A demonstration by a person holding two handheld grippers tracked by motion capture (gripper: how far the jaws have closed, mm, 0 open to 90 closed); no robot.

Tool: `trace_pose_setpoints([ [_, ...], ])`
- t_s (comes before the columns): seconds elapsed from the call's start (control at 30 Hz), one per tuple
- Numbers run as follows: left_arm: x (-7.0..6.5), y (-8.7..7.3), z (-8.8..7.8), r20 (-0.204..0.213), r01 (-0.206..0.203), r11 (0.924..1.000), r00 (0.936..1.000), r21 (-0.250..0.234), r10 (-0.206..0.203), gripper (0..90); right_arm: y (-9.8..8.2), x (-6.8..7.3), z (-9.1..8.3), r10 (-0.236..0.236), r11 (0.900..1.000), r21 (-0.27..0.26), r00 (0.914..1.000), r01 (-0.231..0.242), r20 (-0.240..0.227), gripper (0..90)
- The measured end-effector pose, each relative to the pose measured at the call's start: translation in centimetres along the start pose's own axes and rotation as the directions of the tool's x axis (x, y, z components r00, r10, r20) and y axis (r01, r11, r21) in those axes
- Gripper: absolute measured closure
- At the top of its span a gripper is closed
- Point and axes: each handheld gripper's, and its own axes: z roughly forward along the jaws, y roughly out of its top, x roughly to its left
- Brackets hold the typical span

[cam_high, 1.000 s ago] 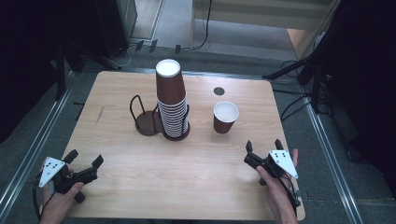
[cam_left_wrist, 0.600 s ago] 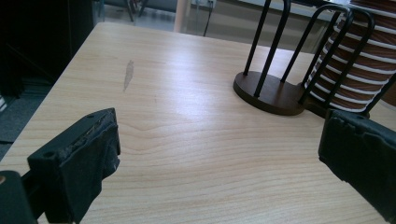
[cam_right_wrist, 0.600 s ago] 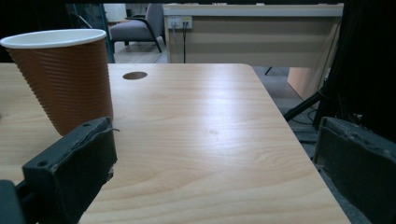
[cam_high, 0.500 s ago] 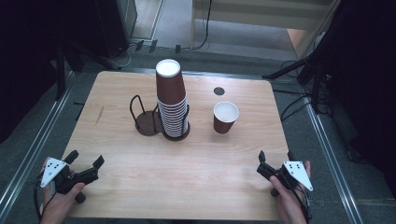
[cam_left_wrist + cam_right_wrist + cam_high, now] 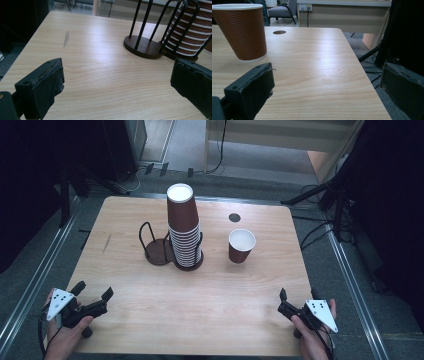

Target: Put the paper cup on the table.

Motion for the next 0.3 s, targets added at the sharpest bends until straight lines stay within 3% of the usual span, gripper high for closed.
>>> trace_pose_setpoints([
  [0.3,0.03,0.03,0.05,-0.005,0.004,1.0,1.0,0.007,-0.004,0.0,-0.01,-0.09,-0.03,0.0,1.0,0.001,1.0,0.0,-0.003,0.0],
])
